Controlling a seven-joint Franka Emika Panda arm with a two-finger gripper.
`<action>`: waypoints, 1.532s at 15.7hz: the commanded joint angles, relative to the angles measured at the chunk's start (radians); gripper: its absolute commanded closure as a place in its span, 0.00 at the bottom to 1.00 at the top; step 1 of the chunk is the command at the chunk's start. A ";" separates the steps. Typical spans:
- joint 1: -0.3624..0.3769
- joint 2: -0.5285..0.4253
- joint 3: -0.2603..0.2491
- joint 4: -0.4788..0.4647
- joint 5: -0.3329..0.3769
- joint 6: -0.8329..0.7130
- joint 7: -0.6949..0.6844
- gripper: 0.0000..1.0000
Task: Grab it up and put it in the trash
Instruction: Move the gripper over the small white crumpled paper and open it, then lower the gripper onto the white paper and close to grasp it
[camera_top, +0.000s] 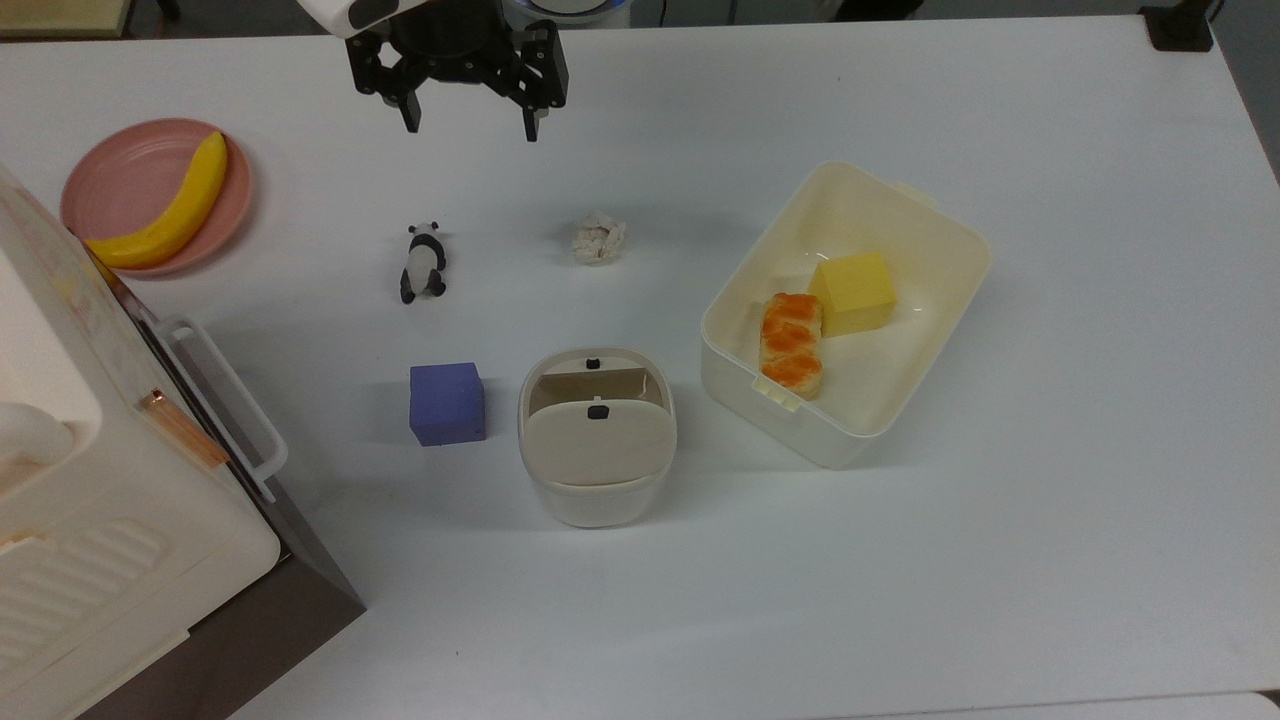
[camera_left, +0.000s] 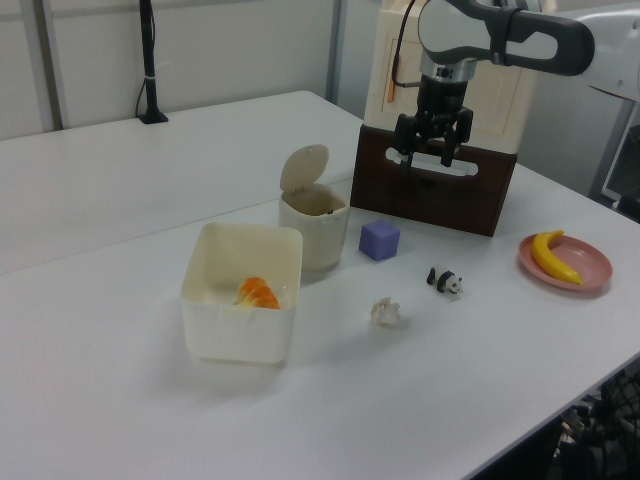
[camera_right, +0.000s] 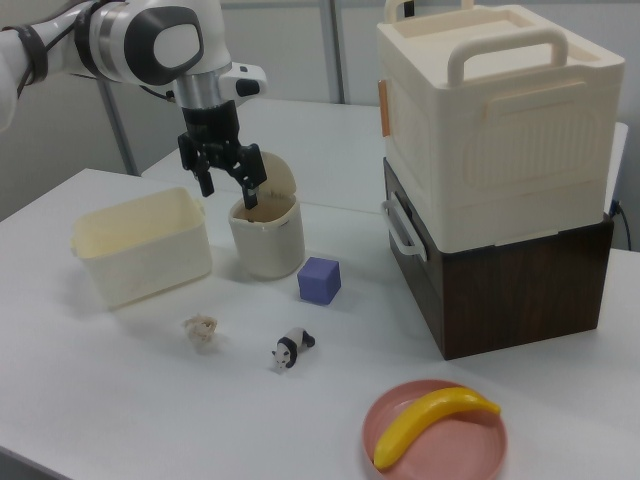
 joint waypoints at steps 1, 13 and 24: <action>0.017 -0.034 0.001 -0.037 -0.019 -0.021 0.019 0.00; 0.024 -0.019 0.070 -0.189 -0.021 0.103 0.006 0.00; 0.028 0.024 0.147 -0.419 -0.044 0.289 -0.075 0.00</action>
